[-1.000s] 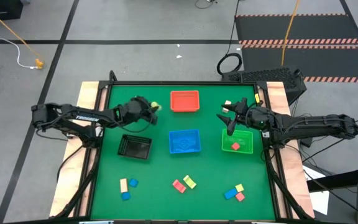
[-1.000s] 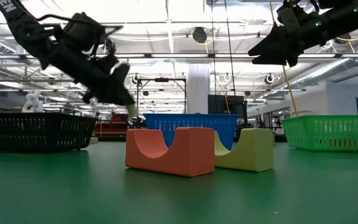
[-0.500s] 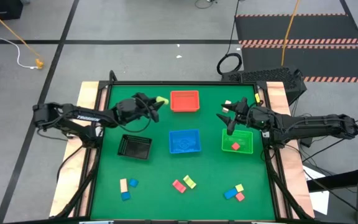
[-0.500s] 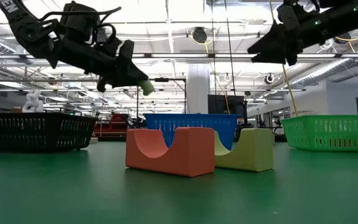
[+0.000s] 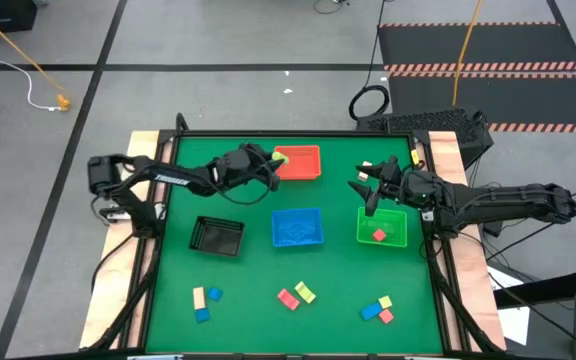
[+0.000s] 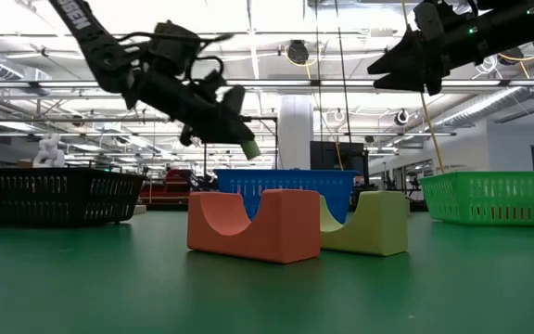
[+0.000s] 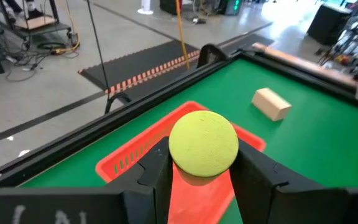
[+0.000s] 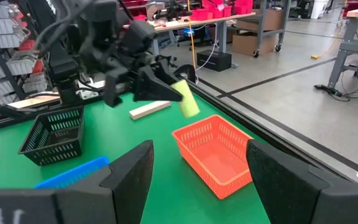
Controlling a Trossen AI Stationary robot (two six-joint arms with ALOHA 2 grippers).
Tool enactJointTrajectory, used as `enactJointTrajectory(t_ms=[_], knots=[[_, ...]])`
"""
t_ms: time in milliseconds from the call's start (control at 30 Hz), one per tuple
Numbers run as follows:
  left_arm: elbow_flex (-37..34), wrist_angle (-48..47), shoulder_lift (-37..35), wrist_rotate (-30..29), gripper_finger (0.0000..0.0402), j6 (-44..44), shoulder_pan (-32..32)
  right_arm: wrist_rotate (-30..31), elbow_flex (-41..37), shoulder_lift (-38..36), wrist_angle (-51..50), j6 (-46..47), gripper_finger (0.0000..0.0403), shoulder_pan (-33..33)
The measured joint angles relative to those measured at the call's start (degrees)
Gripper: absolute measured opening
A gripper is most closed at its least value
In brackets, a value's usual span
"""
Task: Sort & place blocks by color
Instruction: Put the top left green cylindrical block into the red bin
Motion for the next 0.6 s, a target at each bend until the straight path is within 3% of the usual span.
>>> enactJointTrajectory(t_ms=[367, 600], knots=[[3.1, 0.0, 7.0, -0.1, 0.0127, -2.2, 1.5, 0.0, 0.0, 0.0, -0.4, -0.4, 0.0249, 0.0], [3.1, 0.3, 7.1, -0.1, 0.0223, -4.8, 1.5, 0.0, 0.0, 0.0, -0.4, -0.7, 0.0249, 0.0]])
